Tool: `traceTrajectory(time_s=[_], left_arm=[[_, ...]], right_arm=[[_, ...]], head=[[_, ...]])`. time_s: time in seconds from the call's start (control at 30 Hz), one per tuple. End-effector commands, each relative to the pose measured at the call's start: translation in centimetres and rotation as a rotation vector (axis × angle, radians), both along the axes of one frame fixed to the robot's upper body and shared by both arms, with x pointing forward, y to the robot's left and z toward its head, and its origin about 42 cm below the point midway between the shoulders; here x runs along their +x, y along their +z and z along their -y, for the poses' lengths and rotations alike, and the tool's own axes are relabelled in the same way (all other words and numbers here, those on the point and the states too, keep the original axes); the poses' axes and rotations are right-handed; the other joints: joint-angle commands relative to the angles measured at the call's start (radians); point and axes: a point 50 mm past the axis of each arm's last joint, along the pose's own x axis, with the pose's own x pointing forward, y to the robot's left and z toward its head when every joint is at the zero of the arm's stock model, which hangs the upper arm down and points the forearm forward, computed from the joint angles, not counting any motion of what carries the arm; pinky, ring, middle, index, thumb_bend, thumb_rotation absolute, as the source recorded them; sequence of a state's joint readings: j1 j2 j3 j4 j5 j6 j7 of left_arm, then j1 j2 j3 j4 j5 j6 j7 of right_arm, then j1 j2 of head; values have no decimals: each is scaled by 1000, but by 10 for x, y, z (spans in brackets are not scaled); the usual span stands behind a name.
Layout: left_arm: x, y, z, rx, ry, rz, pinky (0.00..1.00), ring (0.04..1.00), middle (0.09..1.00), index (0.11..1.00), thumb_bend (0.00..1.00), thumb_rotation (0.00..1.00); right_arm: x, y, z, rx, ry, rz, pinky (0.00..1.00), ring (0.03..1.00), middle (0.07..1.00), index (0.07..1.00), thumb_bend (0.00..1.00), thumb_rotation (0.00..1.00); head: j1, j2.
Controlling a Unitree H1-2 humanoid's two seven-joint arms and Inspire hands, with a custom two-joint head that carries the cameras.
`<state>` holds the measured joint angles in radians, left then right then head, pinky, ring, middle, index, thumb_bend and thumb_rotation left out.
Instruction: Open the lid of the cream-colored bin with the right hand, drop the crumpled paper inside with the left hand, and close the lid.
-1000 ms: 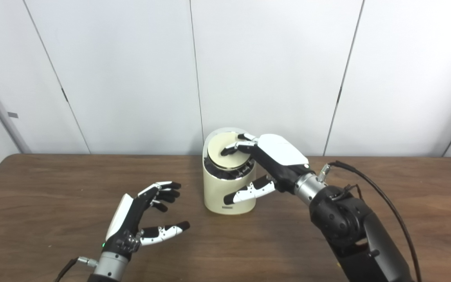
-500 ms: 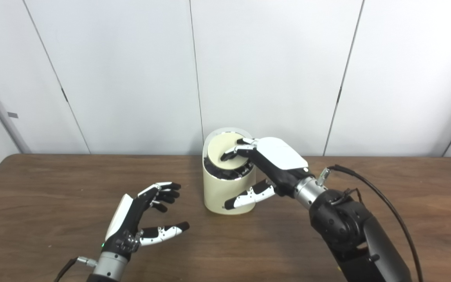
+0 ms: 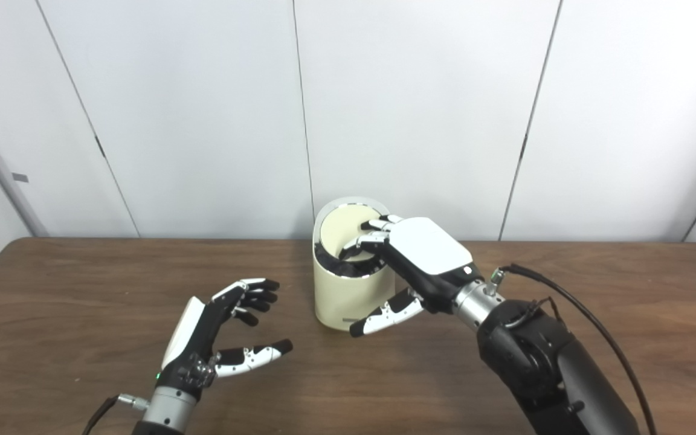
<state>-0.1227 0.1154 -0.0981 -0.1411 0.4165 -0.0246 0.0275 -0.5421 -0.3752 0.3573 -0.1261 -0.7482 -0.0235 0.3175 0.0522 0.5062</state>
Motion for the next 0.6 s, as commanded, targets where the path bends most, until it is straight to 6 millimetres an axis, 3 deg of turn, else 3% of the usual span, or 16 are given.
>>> traceTrajectory(time_s=[0.0, 0.37, 0.57], left_arm=[[2, 18, 2, -6, -13, 79, 574, 669, 696, 737, 727, 84], [1, 16, 0, -6, -11, 74, 573, 670, 693, 736, 726, 85], [0, 18, -1, -15, -13, 74, 583, 675, 701, 738, 730, 75]], right_arm=[[0, 1, -2, -61, 13, -22, 942, 907, 734, 727, 756, 477], [1, 3, 0, -62, 9, -44, 940, 903, 735, 726, 746, 462], [-2, 20, 4, 56, 2, -33, 983, 925, 752, 742, 717, 467]], head=[[1, 1], [5, 2], [2, 1]])
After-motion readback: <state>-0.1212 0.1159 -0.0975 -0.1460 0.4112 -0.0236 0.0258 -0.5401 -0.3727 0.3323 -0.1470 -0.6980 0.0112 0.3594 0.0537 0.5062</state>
